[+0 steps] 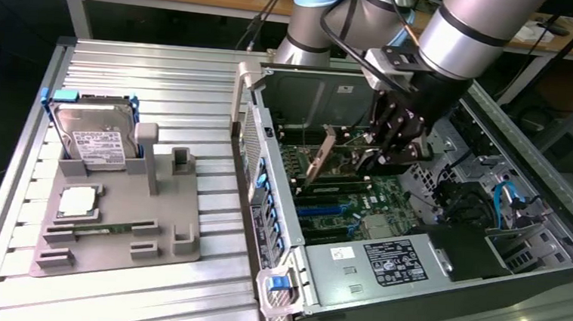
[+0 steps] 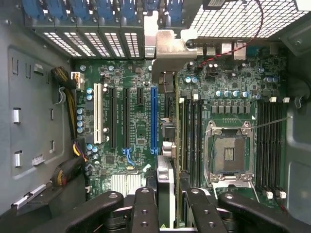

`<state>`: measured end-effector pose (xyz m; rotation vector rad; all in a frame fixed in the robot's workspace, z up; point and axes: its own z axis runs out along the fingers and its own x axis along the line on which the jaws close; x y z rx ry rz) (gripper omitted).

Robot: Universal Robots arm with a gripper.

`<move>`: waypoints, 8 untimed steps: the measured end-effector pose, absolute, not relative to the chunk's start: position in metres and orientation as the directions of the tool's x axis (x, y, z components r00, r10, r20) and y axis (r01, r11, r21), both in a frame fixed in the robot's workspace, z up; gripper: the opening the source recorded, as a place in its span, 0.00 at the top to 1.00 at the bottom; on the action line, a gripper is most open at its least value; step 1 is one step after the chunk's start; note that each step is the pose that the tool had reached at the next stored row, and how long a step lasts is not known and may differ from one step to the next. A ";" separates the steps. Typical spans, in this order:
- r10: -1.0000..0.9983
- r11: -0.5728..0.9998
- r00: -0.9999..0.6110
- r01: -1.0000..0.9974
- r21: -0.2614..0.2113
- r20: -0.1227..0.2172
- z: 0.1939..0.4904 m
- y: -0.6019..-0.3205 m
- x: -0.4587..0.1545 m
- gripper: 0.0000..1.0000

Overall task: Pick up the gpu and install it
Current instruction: 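Insert the gpu into the slot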

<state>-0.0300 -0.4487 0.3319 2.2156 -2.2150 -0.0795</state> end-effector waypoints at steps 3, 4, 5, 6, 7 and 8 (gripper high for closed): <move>-0.999 -0.001 -0.001 -0.999 0.041 -0.036 0.331 -0.451 -0.031 0.73; -0.999 -0.001 -0.001 -0.999 0.041 -0.037 0.330 -0.451 -0.033 0.73; -0.999 -0.001 -0.001 -0.999 0.041 -0.037 0.330 -0.452 -0.035 0.73; -0.999 -0.001 -0.001 -0.999 0.041 -0.037 0.329 -0.452 -0.036 0.73; -0.999 -0.001 -0.001 -0.999 0.041 -0.037 0.329 -0.453 -0.038 0.73; -0.999 -0.001 -0.001 -0.999 0.041 -0.038 0.329 -0.455 -0.039 0.73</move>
